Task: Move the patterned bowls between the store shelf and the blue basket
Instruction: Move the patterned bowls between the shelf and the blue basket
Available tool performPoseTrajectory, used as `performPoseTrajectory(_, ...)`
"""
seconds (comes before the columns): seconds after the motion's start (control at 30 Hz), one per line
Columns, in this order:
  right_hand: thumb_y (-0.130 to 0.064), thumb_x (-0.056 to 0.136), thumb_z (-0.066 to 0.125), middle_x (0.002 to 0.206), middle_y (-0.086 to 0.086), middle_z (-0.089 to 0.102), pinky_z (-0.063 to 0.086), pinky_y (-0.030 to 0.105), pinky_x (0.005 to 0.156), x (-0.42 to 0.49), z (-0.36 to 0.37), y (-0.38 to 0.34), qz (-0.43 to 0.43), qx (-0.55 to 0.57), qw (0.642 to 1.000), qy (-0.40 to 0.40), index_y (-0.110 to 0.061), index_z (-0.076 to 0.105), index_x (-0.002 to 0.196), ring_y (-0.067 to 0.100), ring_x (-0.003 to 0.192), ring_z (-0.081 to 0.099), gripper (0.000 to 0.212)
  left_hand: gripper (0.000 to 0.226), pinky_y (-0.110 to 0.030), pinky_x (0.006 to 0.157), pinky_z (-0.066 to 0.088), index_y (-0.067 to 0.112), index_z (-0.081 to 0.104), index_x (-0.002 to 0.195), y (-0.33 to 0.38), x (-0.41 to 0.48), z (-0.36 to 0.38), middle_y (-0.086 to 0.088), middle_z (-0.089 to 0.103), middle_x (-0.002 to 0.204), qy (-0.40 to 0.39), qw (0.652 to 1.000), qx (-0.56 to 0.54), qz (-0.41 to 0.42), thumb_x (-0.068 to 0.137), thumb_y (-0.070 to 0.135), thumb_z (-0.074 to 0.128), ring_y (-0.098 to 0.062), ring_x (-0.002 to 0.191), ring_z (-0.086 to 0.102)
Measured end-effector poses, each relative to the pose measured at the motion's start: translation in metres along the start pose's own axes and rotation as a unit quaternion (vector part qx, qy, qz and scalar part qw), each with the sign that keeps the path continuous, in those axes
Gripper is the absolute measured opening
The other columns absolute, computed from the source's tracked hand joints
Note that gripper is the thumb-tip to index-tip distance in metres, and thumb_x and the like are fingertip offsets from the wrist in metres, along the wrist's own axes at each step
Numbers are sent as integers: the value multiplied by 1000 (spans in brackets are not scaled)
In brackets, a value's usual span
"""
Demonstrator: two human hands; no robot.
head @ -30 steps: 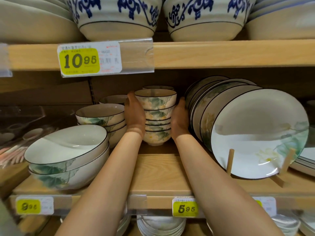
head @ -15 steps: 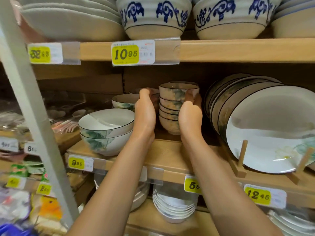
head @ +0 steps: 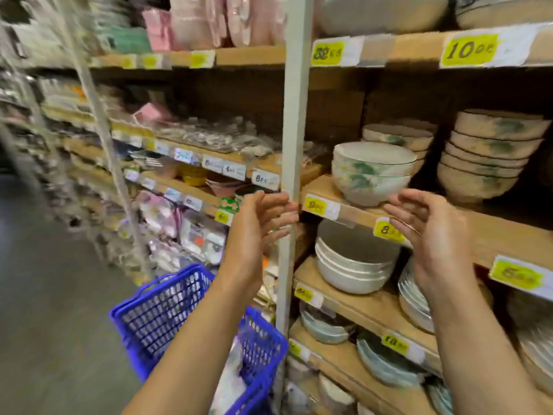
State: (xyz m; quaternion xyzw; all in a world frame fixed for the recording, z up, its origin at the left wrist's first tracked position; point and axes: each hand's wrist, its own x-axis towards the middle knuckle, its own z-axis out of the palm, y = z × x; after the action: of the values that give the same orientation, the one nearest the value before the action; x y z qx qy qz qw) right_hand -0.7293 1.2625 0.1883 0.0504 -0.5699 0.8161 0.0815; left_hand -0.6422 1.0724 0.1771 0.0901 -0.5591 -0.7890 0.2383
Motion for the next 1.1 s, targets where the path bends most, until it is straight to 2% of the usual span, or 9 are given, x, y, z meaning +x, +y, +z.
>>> performPoseTrajectory(0.1,-14,94,46,79,1,75,54,21,71,-34,33,37,48,-14,997,-63,-17,66,87,14,78,72,21,42,-28,72,50,11,65,95,-4,-20,-69,-9,75,94,67,998,10,-14,100,32,30,-19,82,69)
performPoseTrajectory(0.27,-11,93,47,78,6,75,56,19,64,-80,83,105,123,-57,980,-146,-13,67,86,16,71,72,22,42,-32,76,49,11,64,91,-15,-46,-163,-8,75,88,159,985,34,-48,101,32,29,-20,79,67)
performPoseTrajectory(0.43,-10,92,49,73,7,72,52,16,52,-98,128,180,203,-119,952,-199,-10,66,83,9,56,68,19,38,-28,66,45,9,64,91,-40,-47,-228,-9,71,89,229,966,50,-110,97,27,31,-18,72,62)
performPoseTrajectory(0.6,-14,93,52,82,8,71,48,26,63,-95,166,260,266,-180,918,-230,-15,65,84,17,67,66,16,37,-25,57,43,9,62,90,-70,-16,-280,-8,69,86,262,948,82,-163,99,25,30,-17,67,58)
performPoseTrajectory(0.67,-15,93,52,83,7,71,47,28,64,-87,179,290,296,-202,903,-238,-15,65,84,18,70,65,15,36,-26,57,42,9,62,90,-83,4,-295,-8,68,85,267,940,100,-187,99,25,31,-17,67,57)
performPoseTrajectory(0.83,-10,91,53,77,11,64,38,26,54,-65,191,363,352,-265,869,-225,-8,64,84,21,65,57,13,31,-31,67,42,13,61,88,-115,53,-325,-5,68,82,245,924,143,-257,97,26,35,-20,68,60)
performPoseTrajectory(0.97,-2,91,48,65,11,44,23,22,44,-51,185,413,405,-299,842,-193,-10,49,72,17,51,39,20,31,-29,62,40,10,60,90,-141,92,-343,-6,66,82,227,915,159,-293,98,25,34,-20,66,59)
performPoseTrajectory(1.03,-3,91,47,61,6,44,24,22,44,-48,177,437,412,-332,830,-179,-12,50,68,15,49,38,25,31,-27,59,38,12,58,86,-160,111,-350,-6,65,79,209,909,173,-316,99,25,33,-20,64,58)
performPoseTrajectory(1.1,-6,92,48,60,5,45,33,24,48,-50,168,455,411,-373,814,-173,-11,53,71,16,53,43,22,31,-27,58,39,14,55,81,-183,126,-358,-6,66,79,187,901,184,-345,100,27,33,-21,66,59)
